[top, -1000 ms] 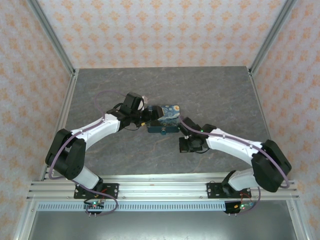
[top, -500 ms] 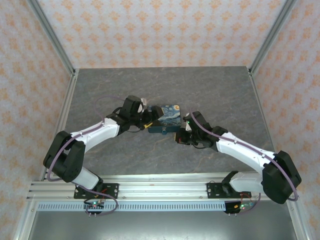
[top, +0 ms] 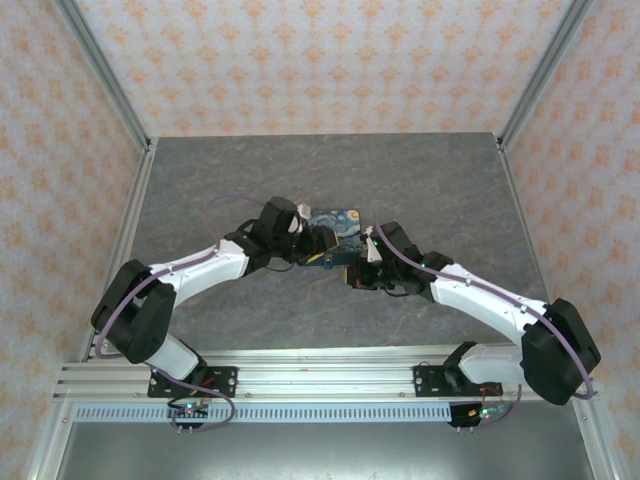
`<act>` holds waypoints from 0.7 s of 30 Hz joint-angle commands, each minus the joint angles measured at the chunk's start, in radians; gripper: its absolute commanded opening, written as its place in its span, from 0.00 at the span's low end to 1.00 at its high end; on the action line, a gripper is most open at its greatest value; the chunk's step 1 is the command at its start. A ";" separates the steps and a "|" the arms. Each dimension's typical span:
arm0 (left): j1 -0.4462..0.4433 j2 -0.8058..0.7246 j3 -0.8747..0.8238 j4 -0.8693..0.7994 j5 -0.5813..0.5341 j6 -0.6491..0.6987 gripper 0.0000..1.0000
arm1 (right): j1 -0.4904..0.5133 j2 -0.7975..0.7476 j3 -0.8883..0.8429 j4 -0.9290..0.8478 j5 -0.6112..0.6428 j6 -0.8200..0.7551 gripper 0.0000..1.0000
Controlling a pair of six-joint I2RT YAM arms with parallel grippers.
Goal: Unlock a padlock with a key
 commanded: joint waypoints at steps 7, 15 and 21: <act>-0.061 0.048 0.029 0.057 0.031 -0.001 0.48 | -0.007 0.013 0.039 0.028 0.004 -0.012 0.00; -0.081 0.046 0.006 0.061 0.029 0.002 0.44 | -0.006 0.014 0.037 0.028 0.015 -0.009 0.00; -0.083 0.056 -0.003 0.059 0.031 0.006 0.36 | -0.007 0.011 0.037 0.033 0.017 -0.007 0.00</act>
